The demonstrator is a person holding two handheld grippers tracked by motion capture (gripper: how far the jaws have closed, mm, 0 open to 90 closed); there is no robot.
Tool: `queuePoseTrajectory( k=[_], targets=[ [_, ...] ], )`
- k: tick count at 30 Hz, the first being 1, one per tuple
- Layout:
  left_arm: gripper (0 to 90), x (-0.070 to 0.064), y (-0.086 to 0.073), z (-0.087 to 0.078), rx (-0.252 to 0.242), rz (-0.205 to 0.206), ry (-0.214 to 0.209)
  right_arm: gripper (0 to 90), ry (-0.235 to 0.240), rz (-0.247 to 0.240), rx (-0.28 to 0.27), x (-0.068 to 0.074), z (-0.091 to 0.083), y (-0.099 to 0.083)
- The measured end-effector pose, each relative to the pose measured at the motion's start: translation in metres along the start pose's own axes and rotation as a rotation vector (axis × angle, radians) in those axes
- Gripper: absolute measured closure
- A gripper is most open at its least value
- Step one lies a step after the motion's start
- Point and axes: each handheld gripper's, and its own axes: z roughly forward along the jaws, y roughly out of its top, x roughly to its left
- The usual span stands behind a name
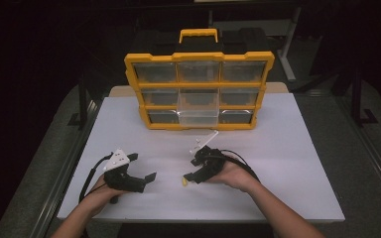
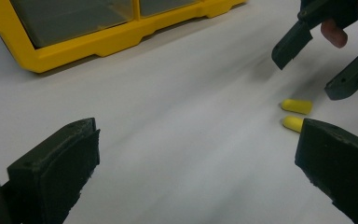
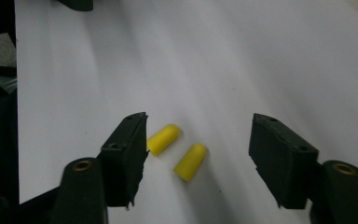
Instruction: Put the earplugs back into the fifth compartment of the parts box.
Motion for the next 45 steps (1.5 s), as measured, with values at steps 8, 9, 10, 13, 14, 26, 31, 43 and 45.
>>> queuePoseTrajectory(
  k=[8,9,10,13,14,26,31,43,45],
  targets=[
    [0.0,0.000,0.000,0.000,-0.002,0.000,-0.003,51.8,0.012,-0.012,0.050,0.002,0.009,-0.002],
    [0.0,0.000,0.000,0.000,-0.002,-0.001,-0.003,54.0,0.011,-0.017,0.061,0.002,0.010,-0.002],
    [0.0,0.000,0.000,0.000,-0.003,-0.001,-0.005,55.2,0.012,-0.010,0.071,0.003,0.011,-0.003],
    [0.0,0.000,0.000,0.000,-0.005,-0.004,-0.008,57.6,0.010,-0.015,0.085,0.002,0.014,-0.003],
    [0.0,0.000,0.000,0.000,-0.006,-0.004,-0.008,58.2,0.008,-0.015,0.090,0.003,0.014,-0.004],
    [0.0,0.000,0.000,0.000,-0.011,-0.001,-0.012,68.8,-0.007,-0.017,0.119,0.004,0.017,-0.005],
    [0.0,0.000,0.000,0.000,-0.011,-0.002,-0.011,74.9,-0.011,-0.014,0.127,0.004,0.017,-0.005],
    [0.0,-0.001,0.000,0.000,-0.008,0.008,-0.011,80.1,0.001,0.002,0.126,0.000,0.013,-0.005],
    [0.0,-0.001,0.000,0.001,-0.007,0.006,-0.012,80.1,0.000,0.003,0.119,-0.002,0.010,-0.005]
  ],
)
